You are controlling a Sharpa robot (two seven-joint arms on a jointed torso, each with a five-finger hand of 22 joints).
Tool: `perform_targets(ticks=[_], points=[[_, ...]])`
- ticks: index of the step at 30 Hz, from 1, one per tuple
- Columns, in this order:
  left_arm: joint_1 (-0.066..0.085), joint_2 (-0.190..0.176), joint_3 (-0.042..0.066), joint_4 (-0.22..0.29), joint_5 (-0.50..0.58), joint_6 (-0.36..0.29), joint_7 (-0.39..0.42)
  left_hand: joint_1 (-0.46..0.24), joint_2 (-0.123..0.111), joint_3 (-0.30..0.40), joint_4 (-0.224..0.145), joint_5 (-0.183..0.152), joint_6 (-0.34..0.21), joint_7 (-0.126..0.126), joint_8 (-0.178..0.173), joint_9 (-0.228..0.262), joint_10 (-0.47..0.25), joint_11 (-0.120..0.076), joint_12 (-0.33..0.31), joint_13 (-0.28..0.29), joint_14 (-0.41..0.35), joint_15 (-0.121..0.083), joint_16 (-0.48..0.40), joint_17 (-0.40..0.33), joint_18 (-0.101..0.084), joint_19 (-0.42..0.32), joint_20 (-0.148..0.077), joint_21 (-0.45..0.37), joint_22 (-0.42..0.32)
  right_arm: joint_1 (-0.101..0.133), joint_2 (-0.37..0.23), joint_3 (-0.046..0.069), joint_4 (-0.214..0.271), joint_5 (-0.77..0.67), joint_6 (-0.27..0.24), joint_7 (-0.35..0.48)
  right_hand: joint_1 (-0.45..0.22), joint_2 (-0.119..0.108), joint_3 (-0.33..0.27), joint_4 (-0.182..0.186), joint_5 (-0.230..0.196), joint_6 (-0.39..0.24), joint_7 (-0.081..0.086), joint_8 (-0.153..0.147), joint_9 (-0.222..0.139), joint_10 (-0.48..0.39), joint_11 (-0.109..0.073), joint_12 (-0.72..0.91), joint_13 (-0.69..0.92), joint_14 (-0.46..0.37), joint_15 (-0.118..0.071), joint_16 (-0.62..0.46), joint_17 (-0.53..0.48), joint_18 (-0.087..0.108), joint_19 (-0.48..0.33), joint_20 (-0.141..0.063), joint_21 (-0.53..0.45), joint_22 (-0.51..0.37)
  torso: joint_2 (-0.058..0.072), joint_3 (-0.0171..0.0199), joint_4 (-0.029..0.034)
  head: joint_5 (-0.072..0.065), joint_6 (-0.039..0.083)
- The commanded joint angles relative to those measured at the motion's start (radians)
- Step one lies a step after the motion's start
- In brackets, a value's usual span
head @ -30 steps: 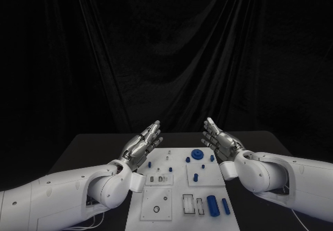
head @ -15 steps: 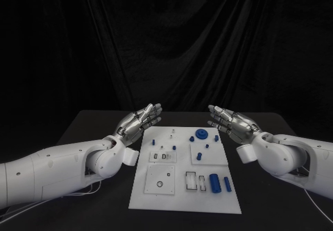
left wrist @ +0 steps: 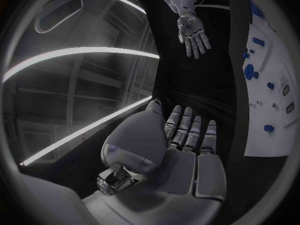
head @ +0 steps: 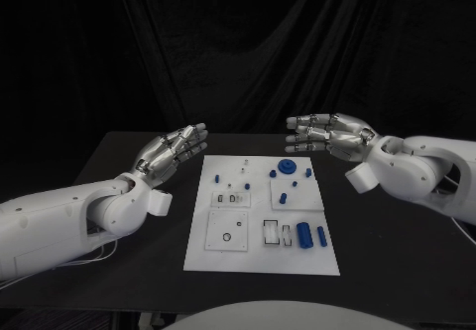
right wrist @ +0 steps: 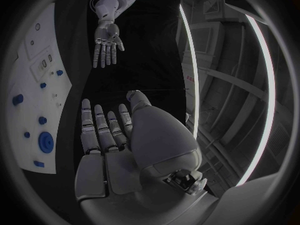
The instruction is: Assemble the parts on the task board
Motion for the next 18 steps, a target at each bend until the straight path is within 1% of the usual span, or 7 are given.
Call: perform_targets(ticks=[1,5,7,9,10,13,18], points=[[0.009,-0.017,0.001,0.023,-0.007,-0.004,0.188,0.014,0.000,0.006,0.001,0.016,0.008,0.000,0.006,0.001,0.005,0.004,0.008,0.002,0.006,0.004,0.008,0.002,0.015,0.004,0.007,0.005,-0.001,0.032,-0.003,0.001,0.004,-0.196,-0.002,-0.195,0.015,-0.011,0.011,-0.028,-0.044,0.040,0.006,0.020,0.003,0.029,0.008,0.046,0.003,0.068,-0.003,0.034,-0.001,0.000,0.091,-0.004,0.037,0.013,0.019,-0.0022,0.0295,-0.029,-0.010],[0.023,-0.036,0.001,0.047,-0.007,-0.007,0.186,0.030,-0.001,0.013,0.001,0.037,0.010,0.000,0.006,0.001,0.010,0.007,0.017,0.003,0.008,0.006,0.012,0.002,0.015,0.004,0.009,0.005,-0.002,0.076,-0.005,0.001,0.002,-0.392,-0.017,-0.282,0.037,-0.023,0.029,-0.076,-0.132,0.121,0.017,0.044,0.006,0.116,0.020,0.106,0.003,0.290,-0.048,0.117,0.003,0.018,0.247,-0.029,0.109,0.043,0.043,-0.0057,0.0304,-0.037,-0.002],[0.030,-0.045,0.002,0.062,-0.007,-0.006,0.184,0.033,0.000,0.015,0.001,0.043,0.012,0.002,0.007,0.001,0.009,0.009,0.016,0.002,0.006,0.008,0.010,0.002,0.014,0.002,0.010,0.004,-0.003,0.096,0.003,0.001,-0.004,-0.554,-0.025,-0.321,0.027,-0.031,0.039,-0.074,-0.220,0.156,0.016,0.043,0.007,0.152,0.022,0.107,0.002,0.354,-0.066,0.120,-0.005,0.016,0.290,-0.046,0.134,0.057,0.057,-0.0085,0.0252,-0.033,0.008],[0.035,-0.049,0.004,0.072,-0.007,-0.004,0.183,0.035,0.001,0.017,0.001,0.045,0.010,0.003,0.006,0.001,0.006,0.010,0.013,0.002,0.004,0.009,0.009,0.001,0.014,0.002,0.011,0.004,-0.003,0.106,0.011,0.001,-0.010,-0.690,-0.030,-0.342,0.014,-0.038,0.046,-0.064,-0.272,0.173,0.014,0.037,0.006,0.173,0.022,0.104,0.002,0.382,-0.073,0.116,-0.011,0.015,0.308,-0.052,0.140,0.061,0.067,-0.0105,0.0248,-0.031,0.011],[0.038,-0.051,0.005,0.077,-0.007,-0.003,0.183,0.037,0.001,0.017,0.001,0.047,0.012,0.004,0.006,0.001,0.006,0.011,0.013,0.002,0.003,0.009,0.009,0.001,0.014,0.001,0.011,0.004,-0.003,0.109,0.015,0.001,-0.013,-0.747,-0.031,-0.349,0.011,-0.042,0.050,-0.060,-0.294,0.178,0.013,0.034,0.005,0.181,0.020,0.103,0.002,0.394,-0.076,0.114,-0.013,0.016,0.316,-0.055,0.142,0.062,0.083,-0.0134,0.0257,-0.030,0.023],[0.047,-0.057,0.006,0.089,-0.007,0.001,0.182,0.043,0.002,0.022,0.000,0.055,0.016,0.005,0.007,0.001,0.006,0.014,0.015,0.002,0.003,0.012,0.010,0.001,0.014,0.002,0.014,0.005,-0.003,0.117,0.031,0.001,-0.021,-0.927,-0.034,-0.370,0.006,-0.053,0.070,-0.050,-0.343,0.193,0.008,0.025,0.004,0.199,0.011,0.092,0.002,0.426,-0.086,0.106,-0.020,0.017,0.340,-0.063,0.145,0.065,0.108,-0.0207,0.0224,-0.024,0.038],[0.055,-0.071,0.007,0.107,-0.007,0.004,0.181,0.050,0.002,0.027,-0.001,0.064,0.020,0.006,0.008,0.002,0.006,0.018,0.016,0.002,0.002,0.015,0.011,0.001,0.013,0.002,0.016,0.005,-0.004,0.122,0.052,0.001,-0.026,-1.113,-0.037,-0.391,-0.002,-0.083,0.093,-0.040,-0.387,0.216,-0.011,0.009,0.004,0.253,-0.002,0.075,0.002,0.508,-0.113,0.105,-0.017,0.018,0.403,-0.091,0.161,0.076,0.128,-0.0290,0.0240,-0.021,0.045]])
